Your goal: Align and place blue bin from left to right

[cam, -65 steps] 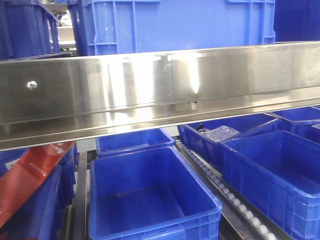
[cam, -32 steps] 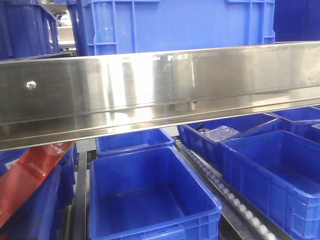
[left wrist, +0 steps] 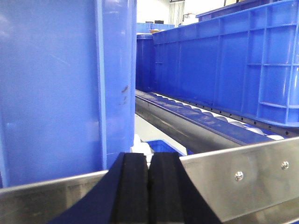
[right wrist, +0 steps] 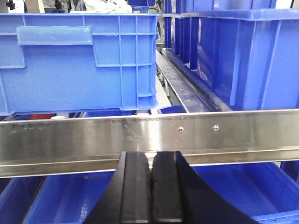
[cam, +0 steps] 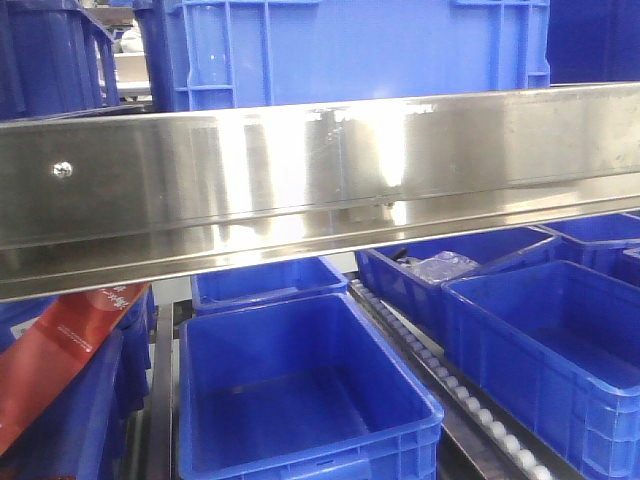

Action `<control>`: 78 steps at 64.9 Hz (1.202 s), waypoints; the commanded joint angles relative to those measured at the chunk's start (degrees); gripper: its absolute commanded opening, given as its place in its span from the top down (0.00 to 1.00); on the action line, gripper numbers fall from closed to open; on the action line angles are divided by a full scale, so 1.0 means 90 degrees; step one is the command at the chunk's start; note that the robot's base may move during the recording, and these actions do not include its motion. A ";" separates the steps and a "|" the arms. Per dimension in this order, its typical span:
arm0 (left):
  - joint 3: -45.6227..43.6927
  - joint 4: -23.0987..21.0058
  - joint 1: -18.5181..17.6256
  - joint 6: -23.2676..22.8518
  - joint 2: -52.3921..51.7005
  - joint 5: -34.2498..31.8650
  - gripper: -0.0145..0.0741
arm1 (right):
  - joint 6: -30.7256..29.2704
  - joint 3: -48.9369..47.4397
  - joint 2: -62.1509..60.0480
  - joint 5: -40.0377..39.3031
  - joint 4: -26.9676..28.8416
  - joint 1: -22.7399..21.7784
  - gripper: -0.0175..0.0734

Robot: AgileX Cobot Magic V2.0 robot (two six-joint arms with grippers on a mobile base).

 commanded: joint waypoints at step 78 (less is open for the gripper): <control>-0.0006 -0.0006 0.0015 0.0021 -0.0032 -0.0117 0.96 | -0.0396 0.2883 -0.0855 -0.2610 0.0061 -0.2143 0.88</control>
